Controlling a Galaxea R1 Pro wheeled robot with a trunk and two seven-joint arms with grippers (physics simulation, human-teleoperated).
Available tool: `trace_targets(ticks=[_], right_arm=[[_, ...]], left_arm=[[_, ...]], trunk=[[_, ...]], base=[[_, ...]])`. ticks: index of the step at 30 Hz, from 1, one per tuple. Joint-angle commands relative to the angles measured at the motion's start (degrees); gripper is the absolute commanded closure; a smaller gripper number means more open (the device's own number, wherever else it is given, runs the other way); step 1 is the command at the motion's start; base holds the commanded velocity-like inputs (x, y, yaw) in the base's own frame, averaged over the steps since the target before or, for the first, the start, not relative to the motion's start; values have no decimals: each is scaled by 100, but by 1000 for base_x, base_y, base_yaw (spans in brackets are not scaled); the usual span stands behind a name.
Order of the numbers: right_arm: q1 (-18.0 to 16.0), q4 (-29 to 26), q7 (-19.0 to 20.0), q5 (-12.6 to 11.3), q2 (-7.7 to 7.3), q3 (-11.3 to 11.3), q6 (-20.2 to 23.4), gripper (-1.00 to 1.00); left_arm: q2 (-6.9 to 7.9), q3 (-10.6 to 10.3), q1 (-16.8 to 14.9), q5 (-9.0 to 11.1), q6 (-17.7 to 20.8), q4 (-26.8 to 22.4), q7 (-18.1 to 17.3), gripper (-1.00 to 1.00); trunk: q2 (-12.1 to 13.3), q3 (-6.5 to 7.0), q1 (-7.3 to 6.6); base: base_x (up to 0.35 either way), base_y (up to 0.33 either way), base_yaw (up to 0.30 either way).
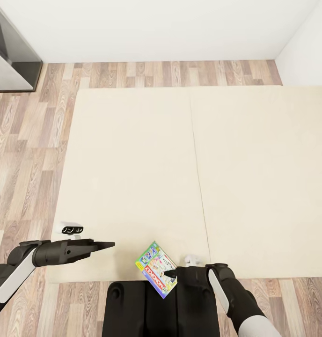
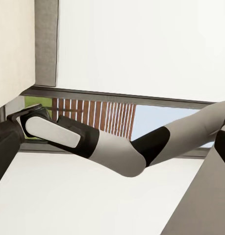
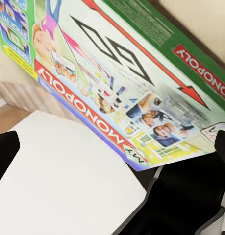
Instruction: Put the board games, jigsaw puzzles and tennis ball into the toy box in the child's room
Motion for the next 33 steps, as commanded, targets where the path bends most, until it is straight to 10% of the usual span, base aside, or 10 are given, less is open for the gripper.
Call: trace_targets(ticks=[1,33], right_arm=[[-2,-3,-30,-47,1,2,33,-100],[-39,512,-122,-43,-9,19,2,-100]], left_arm=[[7,-16,-4,38,61,0,-1,-100],[7,-16,-4,41,64,0,-1,-100]], trunk=[[-9,-7,3],[-9,-12,3]], base=[[0,0,0],[0,0,0]])
